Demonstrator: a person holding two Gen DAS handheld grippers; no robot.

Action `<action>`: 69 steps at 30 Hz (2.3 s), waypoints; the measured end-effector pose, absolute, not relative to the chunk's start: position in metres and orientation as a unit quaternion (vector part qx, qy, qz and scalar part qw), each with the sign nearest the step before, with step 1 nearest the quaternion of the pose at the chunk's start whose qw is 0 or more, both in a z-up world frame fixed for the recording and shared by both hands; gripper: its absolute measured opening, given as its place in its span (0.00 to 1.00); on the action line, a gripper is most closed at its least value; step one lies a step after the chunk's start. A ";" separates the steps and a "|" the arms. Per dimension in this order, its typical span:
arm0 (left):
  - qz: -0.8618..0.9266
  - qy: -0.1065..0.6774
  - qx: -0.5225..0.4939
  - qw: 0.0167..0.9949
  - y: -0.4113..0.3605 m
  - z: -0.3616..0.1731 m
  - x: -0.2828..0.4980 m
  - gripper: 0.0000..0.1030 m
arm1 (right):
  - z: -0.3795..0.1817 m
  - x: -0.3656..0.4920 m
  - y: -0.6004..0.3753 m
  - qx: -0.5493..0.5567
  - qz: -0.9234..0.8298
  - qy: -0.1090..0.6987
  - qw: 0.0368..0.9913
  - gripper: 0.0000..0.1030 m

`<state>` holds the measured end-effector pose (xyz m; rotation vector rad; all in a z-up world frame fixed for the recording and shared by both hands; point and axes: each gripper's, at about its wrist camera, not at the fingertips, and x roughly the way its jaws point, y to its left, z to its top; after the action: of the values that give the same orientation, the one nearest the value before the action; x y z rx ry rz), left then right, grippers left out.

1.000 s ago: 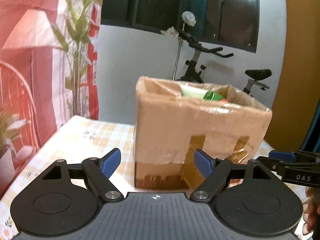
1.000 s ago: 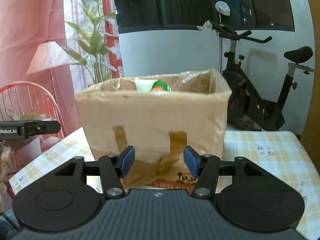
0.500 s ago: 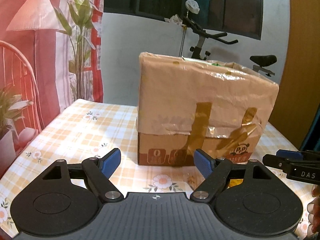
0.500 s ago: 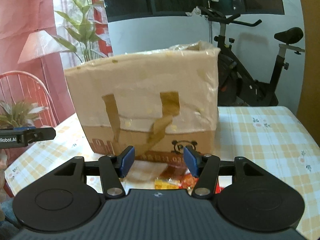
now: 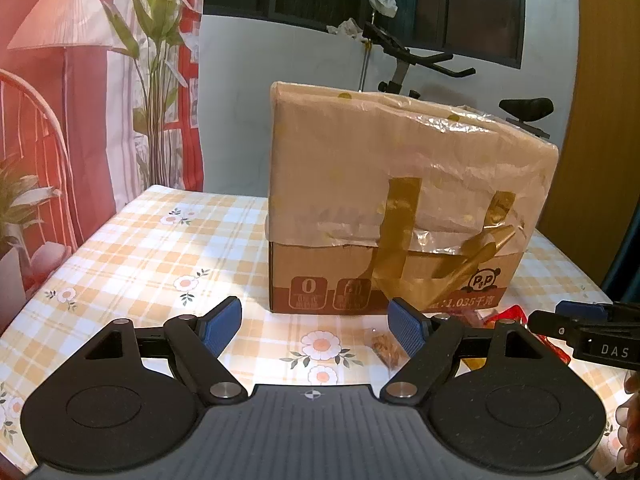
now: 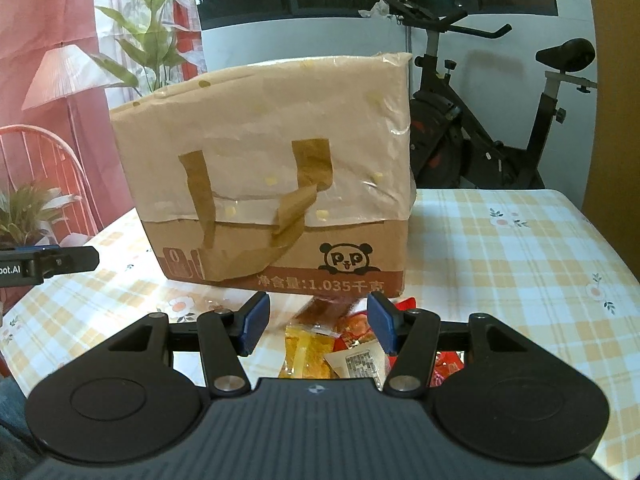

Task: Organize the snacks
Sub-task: 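Withdraw both grippers from the box toward the remaining small packets, then grasp the long printed stick packet with the right gripper while the left gripper grasps the clear brown-snack packet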

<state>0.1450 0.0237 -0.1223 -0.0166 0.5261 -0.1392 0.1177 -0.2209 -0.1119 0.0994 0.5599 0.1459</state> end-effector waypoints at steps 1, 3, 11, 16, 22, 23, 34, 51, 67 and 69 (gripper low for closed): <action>-0.069 0.261 -0.008 0.963 0.024 -0.123 0.145 0.80 | -0.113 0.118 -0.221 0.049 0.072 0.277 0.957 0.56; -0.068 0.264 -0.009 0.962 0.024 -0.126 0.146 0.80 | -0.115 0.118 -0.222 0.049 0.071 0.279 0.957 0.56; -0.067 0.270 -0.015 0.960 0.024 -0.130 0.149 0.80 | -0.121 0.121 -0.227 0.059 0.073 0.291 0.952 0.56; -0.067 0.272 -0.013 0.960 0.024 -0.131 0.149 0.80 | -0.122 0.121 -0.226 0.057 0.076 0.296 0.951 0.61; -0.066 0.273 -0.013 0.960 0.023 -0.132 0.150 0.80 | -0.124 0.123 -0.228 0.073 0.075 0.309 0.945 0.67; -0.066 0.273 -0.013 0.960 0.023 -0.132 0.150 0.80 | -0.124 0.123 -0.228 0.076 0.075 0.310 0.945 0.67; -0.068 0.280 -0.019 0.957 0.022 -0.136 0.154 0.80 | -0.127 0.125 -0.226 0.073 0.075 0.325 0.940 0.68; -0.073 0.291 -0.007 0.954 0.017 -0.142 0.154 0.80 | -0.135 0.115 -0.238 0.043 0.056 0.312 0.947 0.68; -0.082 0.305 -0.013 0.949 0.017 -0.150 0.156 0.79 | -0.140 0.112 -0.236 0.021 0.066 0.305 0.950 0.57; -0.084 0.306 -0.012 0.948 0.016 -0.150 0.156 0.79 | -0.138 0.111 -0.232 0.025 0.091 0.300 0.949 0.56</action>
<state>0.1565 0.0162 -0.1501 -0.0240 0.6228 -0.1705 0.1106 -0.2322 -0.1378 0.0514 0.6102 0.1854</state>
